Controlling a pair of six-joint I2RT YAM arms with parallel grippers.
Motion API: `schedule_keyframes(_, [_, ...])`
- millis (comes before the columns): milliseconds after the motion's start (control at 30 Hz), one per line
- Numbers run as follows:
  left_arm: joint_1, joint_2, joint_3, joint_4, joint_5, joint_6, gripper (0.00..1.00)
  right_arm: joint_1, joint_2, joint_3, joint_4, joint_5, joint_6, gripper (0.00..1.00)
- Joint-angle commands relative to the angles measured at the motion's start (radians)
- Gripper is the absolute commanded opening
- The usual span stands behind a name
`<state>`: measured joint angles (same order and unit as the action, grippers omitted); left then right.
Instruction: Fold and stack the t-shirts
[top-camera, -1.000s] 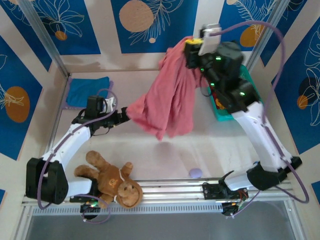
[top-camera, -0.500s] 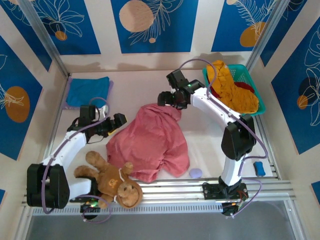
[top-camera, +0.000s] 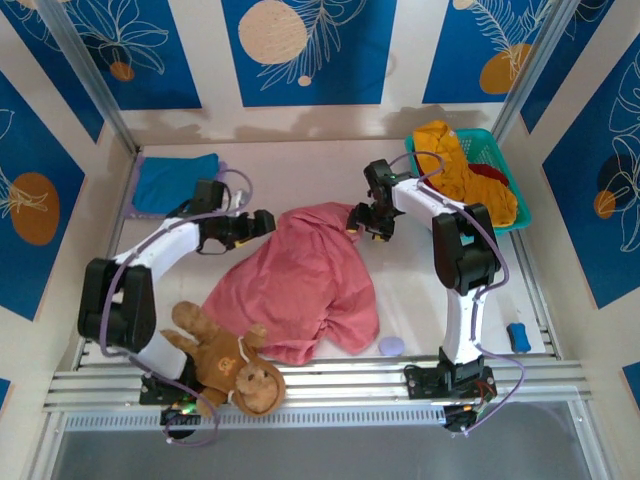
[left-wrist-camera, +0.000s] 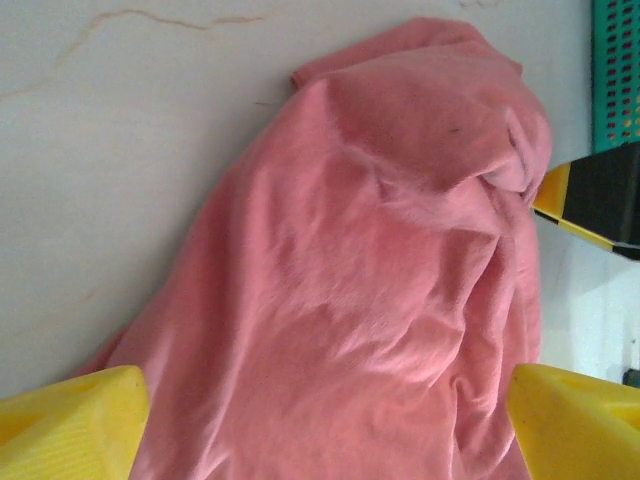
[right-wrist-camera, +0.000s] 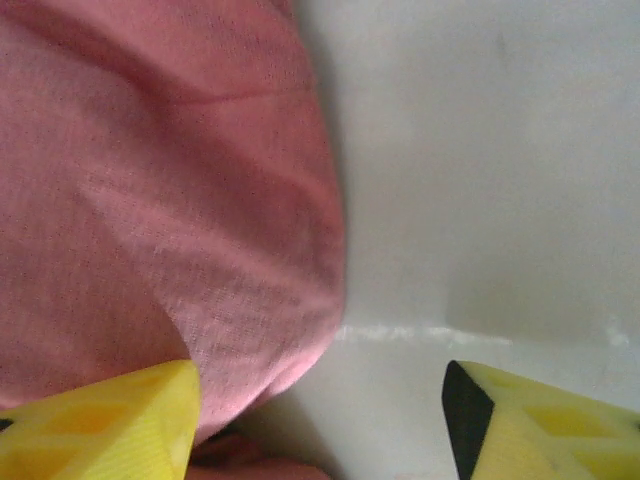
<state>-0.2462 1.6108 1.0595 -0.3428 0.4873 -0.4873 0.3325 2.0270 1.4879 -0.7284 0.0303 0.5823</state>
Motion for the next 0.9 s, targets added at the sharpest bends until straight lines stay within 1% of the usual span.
schedule_keyframes(0, [-0.056, 0.083, 0.102, -0.034, -0.032, 0.032, 0.89, -0.005, 0.030, 0.020, 0.036, -0.079, -0.035, 0.64])
schedule_keyframes(133, [-0.103, 0.176, 0.184, -0.005, -0.021, 0.021, 0.82, -0.018, 0.075, 0.035, 0.075, -0.147, -0.052, 0.62])
schedule_keyframes(200, [-0.117, 0.219, 0.226, -0.006, -0.030, 0.018, 0.78, -0.021, 0.101, 0.050, 0.081, -0.162, -0.060, 0.57])
schedule_keyframes(267, [-0.122, 0.262, 0.268, -0.018, -0.034, 0.018, 0.73, -0.025, 0.122, 0.068, 0.084, -0.166, -0.061, 0.50])
schedule_keyframes(333, [-0.123, 0.300, 0.299, -0.026, -0.035, 0.015, 0.64, -0.029, 0.135, 0.075, 0.097, -0.187, -0.058, 0.39])
schedule_keyframes(400, [-0.123, 0.335, 0.331, -0.024, -0.037, 0.009, 0.54, -0.029, 0.136, 0.081, 0.108, -0.200, -0.054, 0.29])
schedule_keyframes(467, [-0.125, 0.369, 0.364, -0.029, -0.037, 0.009, 0.46, -0.030, 0.138, 0.088, 0.116, -0.210, -0.052, 0.20])
schedule_keyframes(533, [-0.125, 0.402, 0.408, -0.052, -0.043, 0.018, 0.35, -0.032, 0.138, 0.103, 0.108, -0.216, -0.052, 0.12])
schedule_keyframes(600, [-0.125, 0.431, 0.459, -0.083, -0.050, 0.030, 0.16, -0.032, 0.125, 0.116, 0.097, -0.218, -0.054, 0.04])
schedule_keyframes(667, [-0.125, 0.441, 0.499, -0.108, -0.051, 0.041, 0.01, -0.029, 0.097, 0.120, 0.089, -0.213, -0.058, 0.00])
schedule_keyframes(767, [-0.123, 0.433, 0.567, -0.156, -0.058, 0.062, 0.00, -0.032, 0.032, 0.139, 0.060, -0.193, -0.069, 0.00])
schedule_keyframes(867, [-0.122, 0.411, 0.688, -0.243, -0.077, 0.100, 0.00, -0.032, -0.052, 0.208, 0.004, -0.148, -0.095, 0.00])
